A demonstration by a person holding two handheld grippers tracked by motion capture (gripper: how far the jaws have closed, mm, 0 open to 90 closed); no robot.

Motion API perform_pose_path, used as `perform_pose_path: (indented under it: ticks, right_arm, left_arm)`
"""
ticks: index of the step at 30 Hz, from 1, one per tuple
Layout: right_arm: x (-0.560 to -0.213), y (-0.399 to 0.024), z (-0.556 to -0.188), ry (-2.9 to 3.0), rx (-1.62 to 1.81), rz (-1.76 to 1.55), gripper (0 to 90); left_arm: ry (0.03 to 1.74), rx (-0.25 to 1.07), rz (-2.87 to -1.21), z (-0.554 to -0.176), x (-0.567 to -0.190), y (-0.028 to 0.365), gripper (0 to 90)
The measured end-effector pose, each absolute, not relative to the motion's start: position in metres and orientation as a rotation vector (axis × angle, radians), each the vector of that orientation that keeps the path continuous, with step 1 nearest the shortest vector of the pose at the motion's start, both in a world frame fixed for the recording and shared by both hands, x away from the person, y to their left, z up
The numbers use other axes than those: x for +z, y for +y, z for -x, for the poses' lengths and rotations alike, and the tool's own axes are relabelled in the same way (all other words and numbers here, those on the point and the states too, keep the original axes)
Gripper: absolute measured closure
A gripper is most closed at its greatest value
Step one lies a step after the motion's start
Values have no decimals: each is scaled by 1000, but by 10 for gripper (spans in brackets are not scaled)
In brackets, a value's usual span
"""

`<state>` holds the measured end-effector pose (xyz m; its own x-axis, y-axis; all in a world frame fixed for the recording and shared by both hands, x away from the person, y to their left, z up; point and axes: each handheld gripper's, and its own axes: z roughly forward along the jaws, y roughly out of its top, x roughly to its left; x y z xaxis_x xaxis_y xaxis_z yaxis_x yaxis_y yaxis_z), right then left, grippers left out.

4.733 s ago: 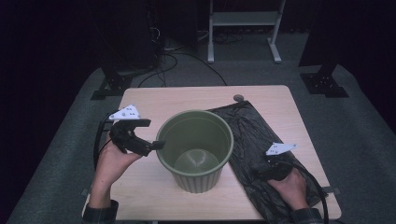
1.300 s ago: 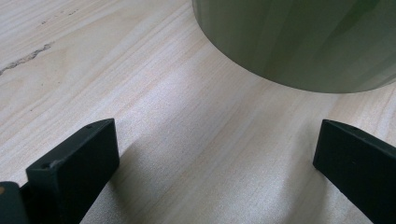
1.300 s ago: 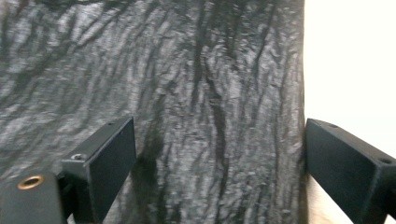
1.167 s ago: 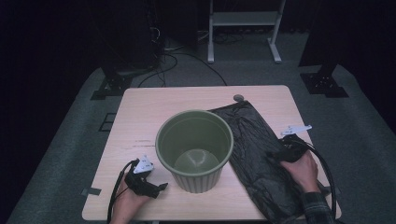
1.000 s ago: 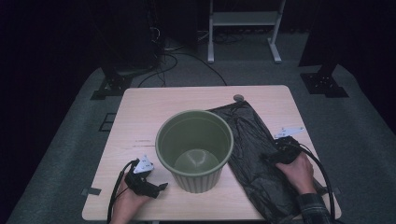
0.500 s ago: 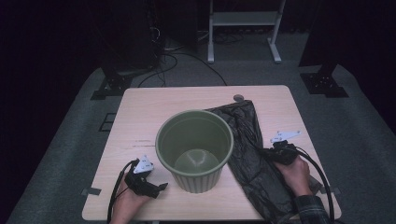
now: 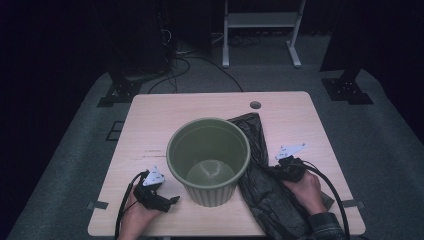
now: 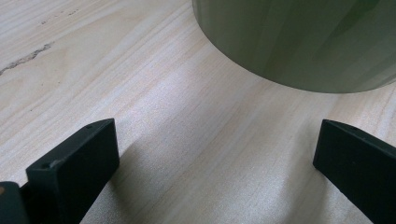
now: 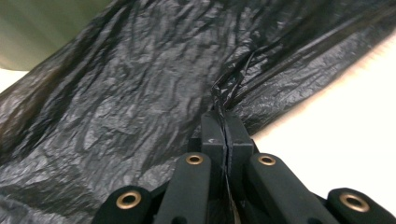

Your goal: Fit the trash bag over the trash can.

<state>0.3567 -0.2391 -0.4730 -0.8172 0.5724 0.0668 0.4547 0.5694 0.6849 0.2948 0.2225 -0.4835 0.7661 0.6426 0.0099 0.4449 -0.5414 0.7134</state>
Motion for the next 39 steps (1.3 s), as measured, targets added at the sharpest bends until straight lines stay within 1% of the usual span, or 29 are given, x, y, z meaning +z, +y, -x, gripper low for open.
perform_pose_path:
  ticks: [4, 6, 9, 13, 17, 21, 25, 32, 34, 39]
  right_arm:
    - [-473, -227, -357, 2661, 1095, -834, 882]
    - [-473, -222, -358, 2674, 1103, -818, 854]
    - [-473, -218, -360, 2679, 1149, -836, 731]
    - [-472, -215, -365, 2687, 1218, -890, 530]
    - [-473, -206, -367, 2697, 1199, -901, 360]
    - [-473, -194, -366, 2685, 1133, -914, 236]
    - [-474, -180, -364, 2663, 1072, -890, 177]
    - [-476, -167, -359, 2630, 997, -830, 181]
    - [-476, -168, -358, 2621, 1018, -821, 259]
    - [-476, -171, -354, 2601, 1073, -807, 516]
  left_arm:
    - [807, 352, -2234, -295, -484, 223, 0]
    - [807, 351, -2233, -295, -484, 223, 0]
    - [807, 352, -2234, -295, -484, 223, 0]
    - [807, 352, -2234, -295, -484, 223, 0]
    - [807, 352, -2234, -295, -484, 223, 0]
    - [807, 352, -2234, -295, -484, 223, 0]
    - [808, 352, -2233, -295, -484, 223, 0]
    - [807, 352, -2233, -295, -484, 223, 0]
    - [807, 352, -2233, -295, -484, 223, 0]
    - [808, 352, -2233, -295, -484, 223, 0]
